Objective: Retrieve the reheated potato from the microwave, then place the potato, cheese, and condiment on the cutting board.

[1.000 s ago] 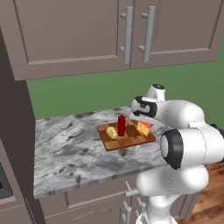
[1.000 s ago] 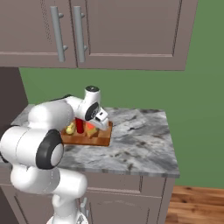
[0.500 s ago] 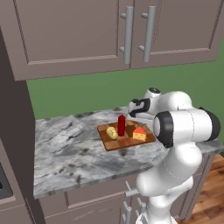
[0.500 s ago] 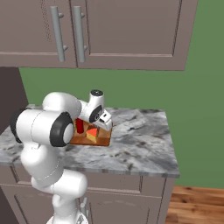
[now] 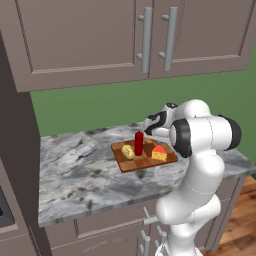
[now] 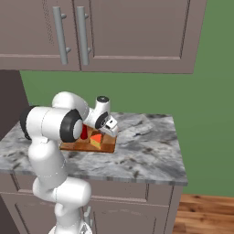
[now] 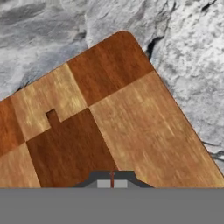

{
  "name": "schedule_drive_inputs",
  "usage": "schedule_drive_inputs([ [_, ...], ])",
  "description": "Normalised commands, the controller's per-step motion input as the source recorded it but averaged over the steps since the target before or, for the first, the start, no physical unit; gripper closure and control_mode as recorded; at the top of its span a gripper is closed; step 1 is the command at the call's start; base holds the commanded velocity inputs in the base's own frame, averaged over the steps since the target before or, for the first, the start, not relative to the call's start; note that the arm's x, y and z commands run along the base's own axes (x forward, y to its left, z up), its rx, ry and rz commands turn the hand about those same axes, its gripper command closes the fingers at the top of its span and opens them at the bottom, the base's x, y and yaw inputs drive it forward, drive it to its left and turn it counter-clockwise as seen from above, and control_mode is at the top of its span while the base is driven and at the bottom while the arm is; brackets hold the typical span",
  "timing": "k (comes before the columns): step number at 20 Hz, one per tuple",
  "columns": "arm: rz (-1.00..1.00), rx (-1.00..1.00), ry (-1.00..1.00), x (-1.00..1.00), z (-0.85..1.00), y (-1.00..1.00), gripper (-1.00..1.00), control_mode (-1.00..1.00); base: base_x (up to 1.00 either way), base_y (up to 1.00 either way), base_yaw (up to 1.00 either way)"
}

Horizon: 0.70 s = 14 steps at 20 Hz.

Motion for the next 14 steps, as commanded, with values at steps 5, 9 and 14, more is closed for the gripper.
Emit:
schedule_drive_inputs([
  [5,-0.03,0.00,0.00,0.37,0.02,-0.04,1.00,-1.00,0.00,0.00,0.00],
  [9,-0.03,0.00,0.01,0.24,0.01,-0.07,1.00,-1.00,0.00,0.00,0.00],
  [14,-0.01,0.00,0.03,0.15,0.04,-0.01,-1.00,-1.00,0.00,0.00,0.00],
])
